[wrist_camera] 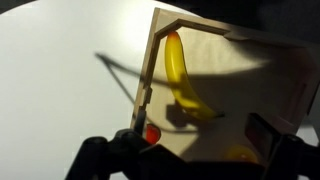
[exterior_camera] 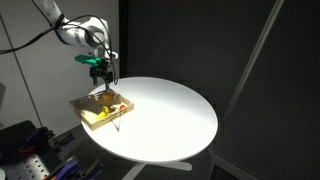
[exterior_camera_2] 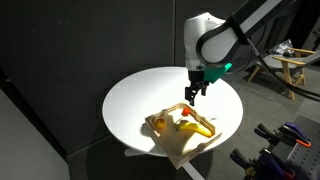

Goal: Put the banana in the crate

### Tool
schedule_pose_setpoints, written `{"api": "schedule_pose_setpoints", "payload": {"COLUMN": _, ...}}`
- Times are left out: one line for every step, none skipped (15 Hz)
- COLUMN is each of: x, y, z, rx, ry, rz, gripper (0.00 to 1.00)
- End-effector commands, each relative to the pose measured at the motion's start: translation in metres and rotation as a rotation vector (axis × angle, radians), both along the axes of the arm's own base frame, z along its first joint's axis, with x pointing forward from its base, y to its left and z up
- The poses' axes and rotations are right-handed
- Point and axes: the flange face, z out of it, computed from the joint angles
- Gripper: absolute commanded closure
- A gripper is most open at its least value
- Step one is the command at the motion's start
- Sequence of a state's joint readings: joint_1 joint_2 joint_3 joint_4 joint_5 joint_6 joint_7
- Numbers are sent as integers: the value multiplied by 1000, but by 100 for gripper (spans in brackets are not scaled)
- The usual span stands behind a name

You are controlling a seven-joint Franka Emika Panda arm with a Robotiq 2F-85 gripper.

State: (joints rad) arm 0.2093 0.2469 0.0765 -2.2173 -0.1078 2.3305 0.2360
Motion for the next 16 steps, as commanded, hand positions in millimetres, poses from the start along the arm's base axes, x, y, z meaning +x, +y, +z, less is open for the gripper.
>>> {"api": "schedule_pose_setpoints", "payload": {"x": -21, "y": -12, "z": 33, "rx": -23, "ry": -22, "rz": -44, "gripper": 0}}
{"api": "schedule_pose_setpoints", "payload": {"x": -25, "y": -16, "z": 41, "rx": -20, "ry": -31, "rz": -61, "gripper": 0}}
{"api": "schedule_pose_setpoints", "payload": {"x": -28, "y": -19, "z": 48, "rx": -17, "ry": -42, "rz": -76, "gripper": 0}}
{"api": "schedule_pose_setpoints", "payload": {"x": -32, "y": -24, "z": 55, "rx": -13, "ry": -59, "rz": -95, "gripper": 0}}
{"api": "schedule_pose_setpoints", "payload": {"x": -35, "y": -29, "z": 62, "rx": -11, "ry": -73, "rz": -113, "gripper": 0}}
{"api": "schedule_pose_setpoints", "payload": {"x": -39, "y": -34, "z": 69, "rx": -9, "ry": -85, "rz": -135, "gripper": 0}}
{"api": "schedule_pose_setpoints", "payload": {"x": -43, "y": -39, "z": 74, "rx": -10, "ry": -96, "rz": -152, "gripper": 0}}
{"api": "schedule_pose_setpoints", "payload": {"x": -46, "y": -45, "z": 81, "rx": -10, "ry": -106, "rz": -172, "gripper": 0}}
{"api": "schedule_pose_setpoints", "payload": {"x": -50, "y": -50, "z": 87, "rx": -12, "ry": -121, "rz": -190, "gripper": 0}}
{"api": "schedule_pose_setpoints", "payload": {"x": -54, "y": -57, "z": 93, "rx": -14, "ry": -130, "rz": -208, "gripper": 0}}
{"api": "schedule_pose_setpoints", "payload": {"x": -58, "y": -63, "z": 99, "rx": -11, "ry": -137, "rz": -225, "gripper": 0}}
{"api": "schedule_pose_setpoints", "payload": {"x": -62, "y": -69, "z": 104, "rx": -10, "ry": -142, "rz": -238, "gripper": 0}}
{"api": "schedule_pose_setpoints", "payload": {"x": -67, "y": -74, "z": 108, "rx": -4, "ry": -140, "rz": -250, "gripper": 0}}
{"api": "schedule_pose_setpoints", "payload": {"x": -71, "y": -79, "z": 112, "rx": 0, "ry": -138, "rz": -254, "gripper": 0}}
{"api": "schedule_pose_setpoints", "payload": {"x": -76, "y": -84, "z": 116, "rx": 4, "ry": -127, "rz": -258, "gripper": 0}}
{"api": "schedule_pose_setpoints", "payload": {"x": -81, "y": -88, "z": 120, "rx": 9, "ry": -114, "rz": -264, "gripper": 0}}
